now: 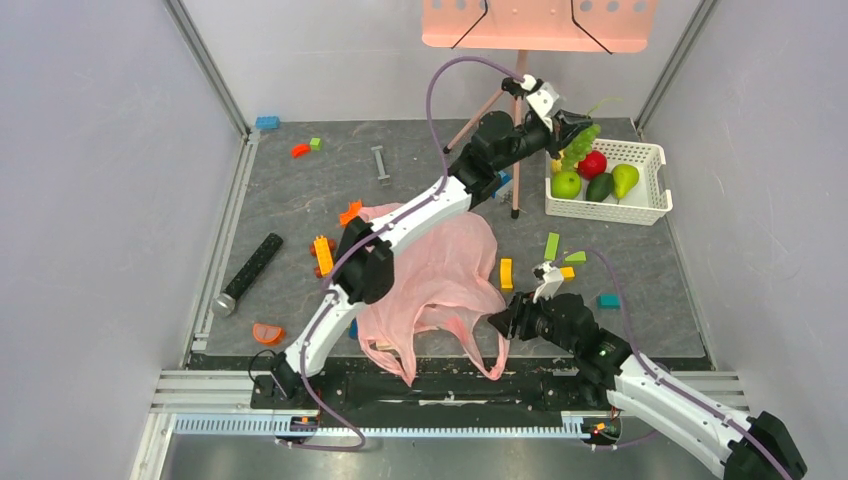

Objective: Take the fake fruits out of the plastic bag
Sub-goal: Place the fake fruit in the bin.

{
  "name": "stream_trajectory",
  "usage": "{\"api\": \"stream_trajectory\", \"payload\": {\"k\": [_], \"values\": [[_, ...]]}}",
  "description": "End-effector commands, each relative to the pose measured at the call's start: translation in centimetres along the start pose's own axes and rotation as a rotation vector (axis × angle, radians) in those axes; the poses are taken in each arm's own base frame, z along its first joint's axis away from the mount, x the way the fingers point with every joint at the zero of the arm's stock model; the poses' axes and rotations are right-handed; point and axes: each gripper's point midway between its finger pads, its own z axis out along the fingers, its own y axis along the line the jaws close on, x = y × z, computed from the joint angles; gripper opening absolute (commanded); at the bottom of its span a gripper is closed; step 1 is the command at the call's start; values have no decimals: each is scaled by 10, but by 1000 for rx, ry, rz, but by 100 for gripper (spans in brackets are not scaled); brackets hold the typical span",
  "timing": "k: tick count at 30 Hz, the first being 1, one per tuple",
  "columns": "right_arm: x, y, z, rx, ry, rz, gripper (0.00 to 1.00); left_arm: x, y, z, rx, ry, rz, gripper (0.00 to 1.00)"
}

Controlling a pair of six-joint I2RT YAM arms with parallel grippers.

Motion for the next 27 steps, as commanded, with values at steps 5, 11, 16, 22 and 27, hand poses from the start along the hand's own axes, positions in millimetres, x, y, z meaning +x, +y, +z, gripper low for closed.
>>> {"api": "stream_trajectory", "payload": {"k": [5, 11, 16, 22, 27], "values": [[11, -6, 2, -13, -21, 48, 58, 6, 13, 19, -37, -236, -9, 2], [22, -11, 3, -8, 4, 55, 58, 50, 23, 25, -104, -221, -52, 2], [23, -13, 3, -9, 1, 57, 58, 80, 32, 25, -152, -204, -64, 2], [25, -14, 3, -6, 5, 52, 59, 108, 38, 22, -192, -177, -75, 10], [25, -13, 3, -5, 12, 42, 59, 121, 39, 21, -195, -157, -85, 55]]}}
